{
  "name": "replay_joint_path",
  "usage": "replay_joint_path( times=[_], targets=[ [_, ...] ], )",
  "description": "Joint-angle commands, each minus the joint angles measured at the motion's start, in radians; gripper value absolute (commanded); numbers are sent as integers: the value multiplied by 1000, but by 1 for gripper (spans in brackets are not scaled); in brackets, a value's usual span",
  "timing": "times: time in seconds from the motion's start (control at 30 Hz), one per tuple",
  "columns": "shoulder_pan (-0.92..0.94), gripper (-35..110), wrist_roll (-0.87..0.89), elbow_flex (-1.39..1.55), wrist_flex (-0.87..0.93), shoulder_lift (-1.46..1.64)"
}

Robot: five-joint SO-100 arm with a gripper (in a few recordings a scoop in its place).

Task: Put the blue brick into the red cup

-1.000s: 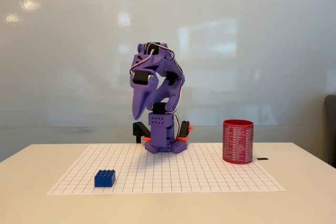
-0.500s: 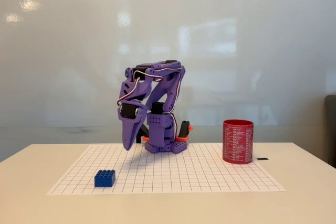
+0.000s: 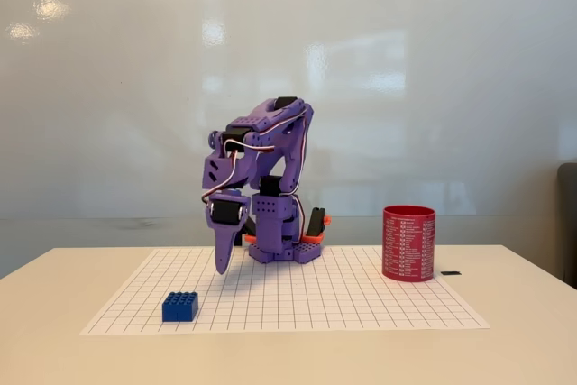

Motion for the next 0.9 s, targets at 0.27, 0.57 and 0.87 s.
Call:
replay_joint_path(
  times=[0.27,0.57,0.87],
  targets=[
    [167,-1,-167,-147,3,-40],
    [26,-1,-318,-132,12,-121],
    [-8,-1,-290,-213,-25,-153]
  ],
)
